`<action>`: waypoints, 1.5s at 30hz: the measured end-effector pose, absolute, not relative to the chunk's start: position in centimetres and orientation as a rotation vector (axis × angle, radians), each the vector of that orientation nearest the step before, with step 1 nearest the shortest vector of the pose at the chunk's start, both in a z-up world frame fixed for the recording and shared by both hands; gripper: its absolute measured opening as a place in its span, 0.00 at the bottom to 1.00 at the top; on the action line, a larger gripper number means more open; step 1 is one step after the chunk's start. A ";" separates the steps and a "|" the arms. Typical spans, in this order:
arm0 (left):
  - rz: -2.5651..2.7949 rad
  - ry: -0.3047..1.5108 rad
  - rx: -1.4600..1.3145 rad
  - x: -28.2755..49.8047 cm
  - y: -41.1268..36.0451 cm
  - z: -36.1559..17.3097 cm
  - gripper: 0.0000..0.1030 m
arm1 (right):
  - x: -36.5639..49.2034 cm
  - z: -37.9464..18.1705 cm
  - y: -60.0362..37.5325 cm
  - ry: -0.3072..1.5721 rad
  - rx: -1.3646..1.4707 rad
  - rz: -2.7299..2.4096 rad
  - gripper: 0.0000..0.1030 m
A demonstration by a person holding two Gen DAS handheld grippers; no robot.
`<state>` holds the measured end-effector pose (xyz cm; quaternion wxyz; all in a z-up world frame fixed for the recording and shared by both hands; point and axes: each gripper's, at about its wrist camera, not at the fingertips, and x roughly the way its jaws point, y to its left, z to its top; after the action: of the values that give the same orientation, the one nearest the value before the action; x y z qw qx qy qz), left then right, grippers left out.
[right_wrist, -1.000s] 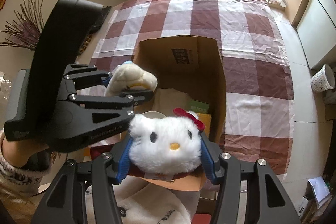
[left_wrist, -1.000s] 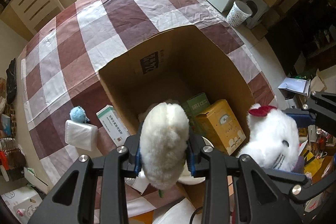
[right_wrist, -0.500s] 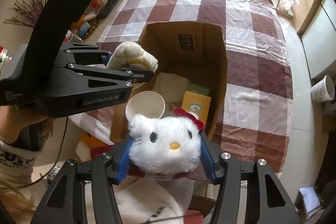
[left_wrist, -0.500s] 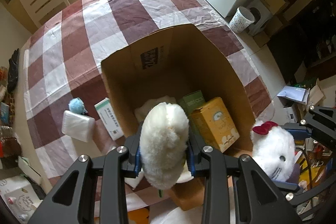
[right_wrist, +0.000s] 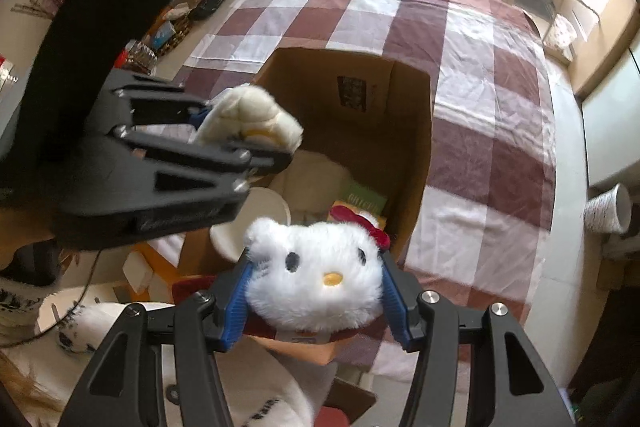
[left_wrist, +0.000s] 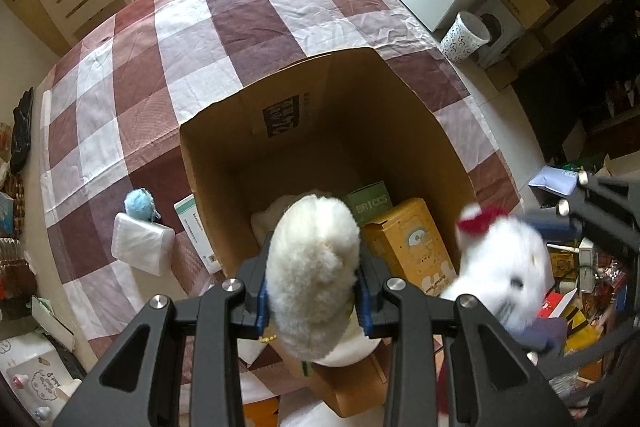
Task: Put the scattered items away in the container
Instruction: 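Lift both plush toys and carry them over the cardboard box, then open both tools to drop the plush toys into the box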
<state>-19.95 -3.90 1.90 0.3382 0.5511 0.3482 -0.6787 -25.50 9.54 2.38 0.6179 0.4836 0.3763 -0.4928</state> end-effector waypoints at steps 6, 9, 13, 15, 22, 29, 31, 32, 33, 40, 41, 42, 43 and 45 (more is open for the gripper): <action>-1.766 0.934 1.436 -19.7 -4.0 1.7 0.32 | -26.0 2.2 7.0 0.972 1.003 -1.087 0.56; -1.762 0.942 1.436 -19.5 -4.2 1.6 0.32 | -25.8 1.9 6.1 0.994 0.985 -1.055 0.56; -1.760 0.950 1.426 -19.3 -4.7 1.7 0.32 | -25.8 1.3 4.6 1.012 0.984 -1.044 0.56; -1.760 0.951 1.426 -19.2 -4.8 1.6 0.32 | -25.8 1.2 4.2 1.016 0.985 -1.040 0.56; -1.758 0.964 1.438 -19.0 -5.2 1.4 0.32 | -25.5 1.0 3.0 1.053 0.958 -1.041 0.56; -1.764 0.966 1.442 -19.2 -5.6 1.4 0.32 | -25.7 1.1 2.8 1.056 0.957 -1.038 0.56; -1.767 0.977 1.436 -19.1 -5.6 1.5 0.33 | -25.8 1.1 2.8 1.051 0.960 -1.030 0.57; -1.768 0.982 1.432 -19.0 -5.7 1.5 0.33 | -25.8 1.3 2.8 1.047 0.957 -1.032 0.57; -1.768 0.988 1.427 -18.9 -5.8 1.6 0.35 | -25.8 1.3 2.8 1.044 0.954 -1.033 0.57; -1.770 1.034 1.363 -17.4 -6.5 2.3 0.65 | -25.8 2.4 3.1 1.019 0.929 -1.049 0.59; -1.768 1.035 1.358 -17.3 -6.6 2.5 0.67 | -25.8 2.4 3.1 1.022 0.925 -1.053 0.60; -1.763 1.028 1.357 -17.2 -6.6 2.6 0.68 | -25.7 2.5 3.1 1.029 0.919 -1.060 0.60; -1.759 1.023 1.356 -17.1 -6.7 2.7 0.69 | -25.7 2.5 3.1 1.034 0.913 -1.065 0.61; -1.760 1.025 1.346 -16.8 -6.7 3.1 0.70 | -25.5 2.6 3.1 1.052 0.896 -1.076 0.63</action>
<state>-16.85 -6.66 3.07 0.3432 0.5178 0.3945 -0.6771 -25.47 3.09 2.58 0.6406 0.3929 0.4612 -0.4718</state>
